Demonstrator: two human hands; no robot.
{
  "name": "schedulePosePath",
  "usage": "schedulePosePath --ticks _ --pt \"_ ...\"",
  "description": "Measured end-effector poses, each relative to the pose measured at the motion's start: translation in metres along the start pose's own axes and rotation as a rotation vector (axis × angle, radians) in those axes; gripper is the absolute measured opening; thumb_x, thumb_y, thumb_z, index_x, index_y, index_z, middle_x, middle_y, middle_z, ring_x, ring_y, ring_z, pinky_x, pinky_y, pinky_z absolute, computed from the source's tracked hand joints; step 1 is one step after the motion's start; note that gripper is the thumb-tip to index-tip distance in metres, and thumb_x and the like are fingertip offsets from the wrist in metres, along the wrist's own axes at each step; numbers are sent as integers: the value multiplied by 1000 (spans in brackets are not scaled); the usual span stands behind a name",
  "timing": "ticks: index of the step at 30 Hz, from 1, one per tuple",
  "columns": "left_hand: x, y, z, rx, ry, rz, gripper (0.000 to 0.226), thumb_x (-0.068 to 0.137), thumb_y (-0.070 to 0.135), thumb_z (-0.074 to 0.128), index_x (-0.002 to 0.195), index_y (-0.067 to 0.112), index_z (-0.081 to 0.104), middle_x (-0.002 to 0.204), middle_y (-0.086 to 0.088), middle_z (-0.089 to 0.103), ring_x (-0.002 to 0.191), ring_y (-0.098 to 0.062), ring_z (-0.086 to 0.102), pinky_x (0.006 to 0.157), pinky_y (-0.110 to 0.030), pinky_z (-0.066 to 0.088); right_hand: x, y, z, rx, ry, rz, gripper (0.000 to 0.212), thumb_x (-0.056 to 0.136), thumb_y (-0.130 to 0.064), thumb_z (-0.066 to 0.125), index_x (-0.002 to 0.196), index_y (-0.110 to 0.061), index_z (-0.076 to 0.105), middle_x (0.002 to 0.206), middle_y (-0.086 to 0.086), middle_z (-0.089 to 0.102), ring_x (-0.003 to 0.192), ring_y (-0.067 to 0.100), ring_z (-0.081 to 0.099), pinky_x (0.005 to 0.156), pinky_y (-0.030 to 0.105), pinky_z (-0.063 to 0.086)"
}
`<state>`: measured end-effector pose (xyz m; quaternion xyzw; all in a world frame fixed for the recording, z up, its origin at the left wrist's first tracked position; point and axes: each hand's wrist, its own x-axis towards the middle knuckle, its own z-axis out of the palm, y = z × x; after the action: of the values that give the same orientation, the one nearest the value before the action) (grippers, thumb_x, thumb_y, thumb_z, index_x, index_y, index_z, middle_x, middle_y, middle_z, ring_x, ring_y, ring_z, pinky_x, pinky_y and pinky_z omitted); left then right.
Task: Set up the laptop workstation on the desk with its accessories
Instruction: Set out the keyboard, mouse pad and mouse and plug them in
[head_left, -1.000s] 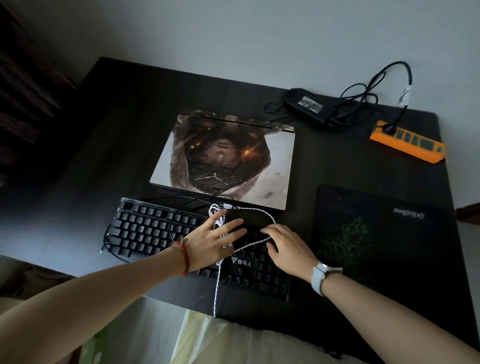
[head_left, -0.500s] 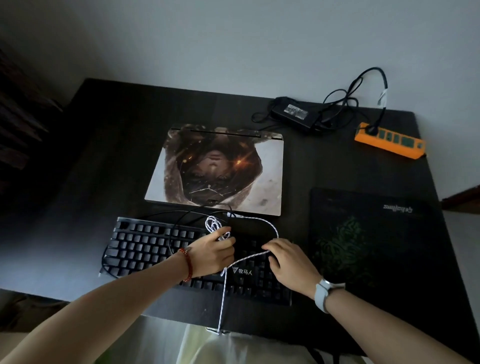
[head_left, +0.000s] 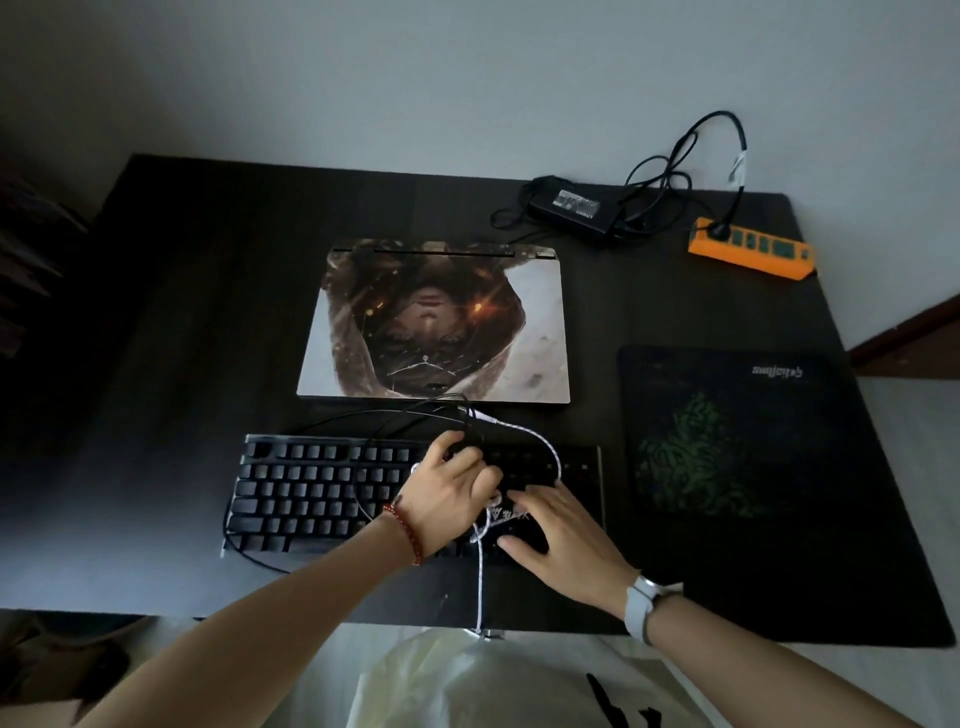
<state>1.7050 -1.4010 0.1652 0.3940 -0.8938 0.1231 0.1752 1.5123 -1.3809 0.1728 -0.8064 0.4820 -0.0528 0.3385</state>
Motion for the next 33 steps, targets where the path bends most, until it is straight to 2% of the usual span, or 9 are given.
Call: schedulePosePath --ticks 3,7,11,15,18,21,26,29,33 --pt "13 4 -20 -88 86 -50 4 85 10 47 89 12 47 60 3 58 65 -17 60 92 -38 34 -7 -17 9 -16 58 -16 45 85 -46 55 117 -14 58 100 0 62 104 16 52 103 32 34" --pt "26 4 -39 -149 92 -38 3 85 10 45 87 12 43 55 4 54 50 -17 52 88 -34 36 -5 -41 26 -93 38 48 36 83 -50 51 93 -17 63 95 -3 62 98 13 51 91 28 34" --pt "19 -10 -56 -187 137 -114 24 95 9 19 86 12 41 53 4 53 45 -15 51 88 -32 35 -3 -58 33 146 12 132 22 93 -24 46 88 -8 60 86 2 69 86 18 63 88 35 43" --pt "5 -27 -70 -141 94 -31 29 94 5 14 89 11 43 55 3 54 48 -16 52 89 -35 35 -15 -61 20 305 -71 219 23 95 -18 44 85 -7 60 64 -8 61 66 -5 58 70 19 43" --pt "-11 -27 -70 -129 30 103 22 91 3 29 95 12 48 65 3 60 62 -16 60 95 -41 40 -27 -58 3 355 -5 253 23 94 -15 47 82 -13 66 57 -10 59 61 -3 57 70 11 42" --pt "-17 -30 -68 -121 -28 191 27 81 3 50 102 15 63 85 3 68 84 -15 66 98 -43 43 -28 -55 -21 429 127 258 20 92 -10 51 80 -8 67 57 -6 62 59 5 59 69 20 49" --pt "-19 -21 -70 -177 -275 146 65 62 21 73 124 16 55 124 -4 60 117 -21 56 100 -53 35 -28 -64 -46 409 197 260 26 91 -13 55 67 -9 65 55 -3 61 57 12 58 66 21 47" --pt "-12 -11 -72 -322 -342 20 75 64 27 63 135 14 42 138 -2 48 135 -22 35 110 -56 18 -25 -68 -63 467 243 246 20 91 -8 53 79 3 65 56 1 62 59 16 57 64 21 46" --pt "9 -4 -72 -435 -432 -167 83 79 47 53 146 22 11 150 5 28 144 -18 1 113 -53 -7 -18 -74 -83 563 242 252 9 92 -6 52 83 -6 54 61 10 61 59 21 57 61 29 45"
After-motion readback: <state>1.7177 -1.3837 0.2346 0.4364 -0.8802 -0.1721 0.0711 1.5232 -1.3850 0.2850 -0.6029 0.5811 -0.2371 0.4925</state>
